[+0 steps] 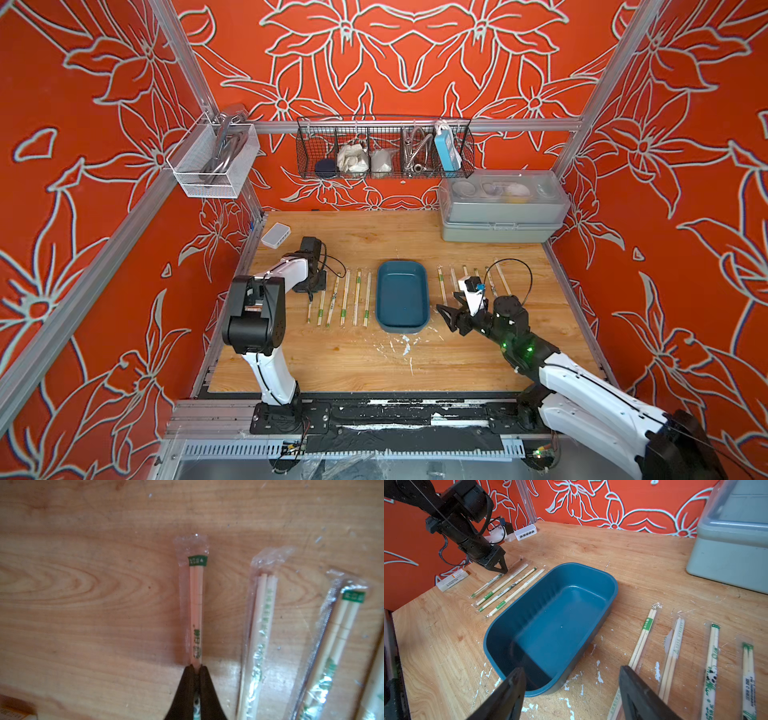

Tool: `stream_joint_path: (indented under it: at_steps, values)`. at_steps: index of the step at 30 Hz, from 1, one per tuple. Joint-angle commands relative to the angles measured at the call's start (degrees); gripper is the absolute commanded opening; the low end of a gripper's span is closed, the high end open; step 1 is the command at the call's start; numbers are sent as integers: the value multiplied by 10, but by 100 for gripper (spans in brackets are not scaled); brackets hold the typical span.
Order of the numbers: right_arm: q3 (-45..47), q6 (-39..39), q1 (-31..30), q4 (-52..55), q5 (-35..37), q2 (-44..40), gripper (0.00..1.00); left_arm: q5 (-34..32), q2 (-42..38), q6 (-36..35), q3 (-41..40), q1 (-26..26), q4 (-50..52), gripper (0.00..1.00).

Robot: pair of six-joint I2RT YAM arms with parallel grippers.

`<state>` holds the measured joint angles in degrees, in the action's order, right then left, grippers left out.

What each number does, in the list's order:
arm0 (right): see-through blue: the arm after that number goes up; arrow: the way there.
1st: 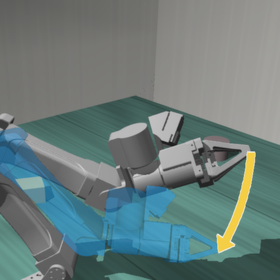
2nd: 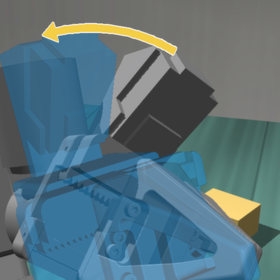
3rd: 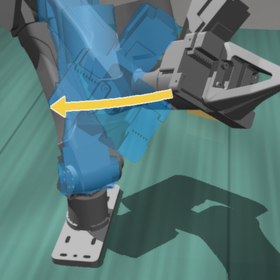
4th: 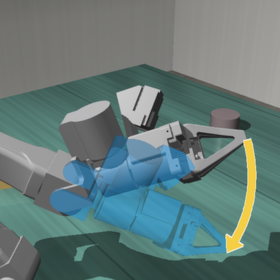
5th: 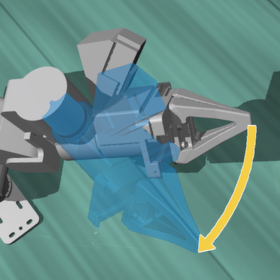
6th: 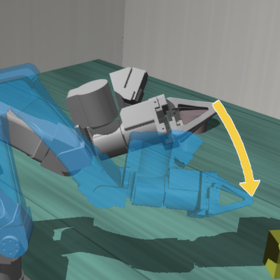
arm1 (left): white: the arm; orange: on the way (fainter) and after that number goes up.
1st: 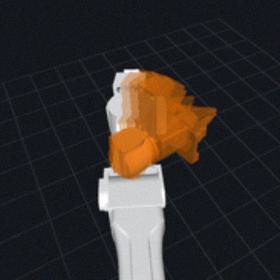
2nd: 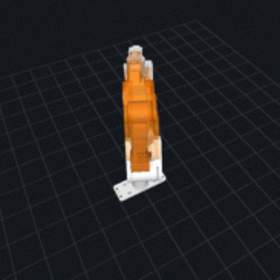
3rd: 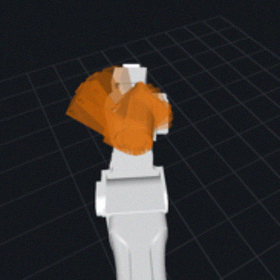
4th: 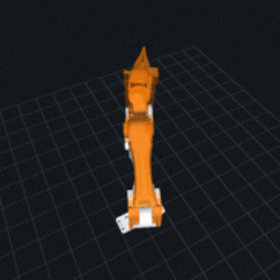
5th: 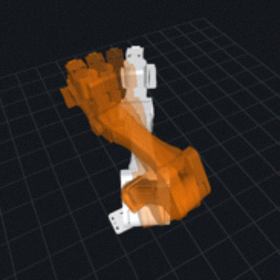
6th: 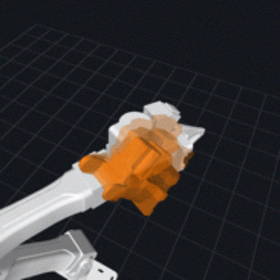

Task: Take the paired disposable chopsticks out of the storage box
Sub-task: Place the paired disposable chopsticks at the center of the board, then reset both arms

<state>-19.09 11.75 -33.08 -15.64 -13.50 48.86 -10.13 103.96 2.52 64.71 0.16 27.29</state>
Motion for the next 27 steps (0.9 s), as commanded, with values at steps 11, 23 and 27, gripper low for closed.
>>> stream_joint_path:
  at_steps: [11,23,27]
  values:
    - [4,-7,-5,-6,23,-9,75,-9,-18,19,-2,-2,20,43]
    - [-68,19,-2,126,328,-42,86,55,-299,81,-185,-18,-185,66]
    - [-64,-22,7,107,454,-26,90,72,-436,77,-325,-18,-319,98]
